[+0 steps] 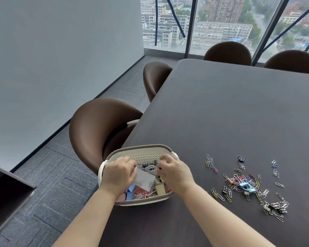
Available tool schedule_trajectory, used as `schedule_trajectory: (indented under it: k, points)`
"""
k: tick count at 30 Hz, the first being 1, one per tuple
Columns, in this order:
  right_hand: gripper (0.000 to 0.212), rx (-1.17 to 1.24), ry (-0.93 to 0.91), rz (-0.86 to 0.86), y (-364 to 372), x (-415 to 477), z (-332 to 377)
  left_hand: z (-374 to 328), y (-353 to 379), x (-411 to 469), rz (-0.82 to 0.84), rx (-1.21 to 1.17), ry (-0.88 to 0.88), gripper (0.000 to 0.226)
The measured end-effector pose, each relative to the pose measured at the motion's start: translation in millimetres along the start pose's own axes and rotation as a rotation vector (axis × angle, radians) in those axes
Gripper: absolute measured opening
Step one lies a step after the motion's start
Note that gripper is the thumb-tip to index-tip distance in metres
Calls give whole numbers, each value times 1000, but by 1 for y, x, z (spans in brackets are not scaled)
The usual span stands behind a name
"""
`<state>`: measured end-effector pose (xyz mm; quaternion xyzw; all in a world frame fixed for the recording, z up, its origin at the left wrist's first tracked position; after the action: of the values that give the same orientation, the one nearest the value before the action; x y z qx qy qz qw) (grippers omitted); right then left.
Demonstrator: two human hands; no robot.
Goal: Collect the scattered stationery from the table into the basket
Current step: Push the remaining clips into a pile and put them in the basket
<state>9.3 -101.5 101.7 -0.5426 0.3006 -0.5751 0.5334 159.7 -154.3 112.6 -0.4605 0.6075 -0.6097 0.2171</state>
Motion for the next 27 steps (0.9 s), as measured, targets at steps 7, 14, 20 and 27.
schedule_trajectory:
  k: [7, 14, 20, 27]
  points:
    - [31, -78, 202, -155, -35, -51, -53, -57, 3, 10, 0, -73, 75, 19]
    - [47, -31, 558, -29, -39, -151, -142, -168, 18, 11, -75, -299, 237, 25]
    - [58, -87, 826, 92, -36, -249, -189, -236, 102, -14, 237, -270, 272, 49]
    - [77, -55, 966, 397, -10, -311, -218, -234, 196, -42, 694, 97, 106, 102]
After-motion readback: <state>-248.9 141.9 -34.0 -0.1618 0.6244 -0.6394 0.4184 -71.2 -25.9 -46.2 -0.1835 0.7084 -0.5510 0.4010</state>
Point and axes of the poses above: each hand's wrist, its own x-axis towards the middle knuckle, its own y-axis out of the palm, z = x × y, the point moved 6 cm from there along x, towards the middle knuckle, and after that the axes turned 8 degrees about -y, right-handed, at the moved point
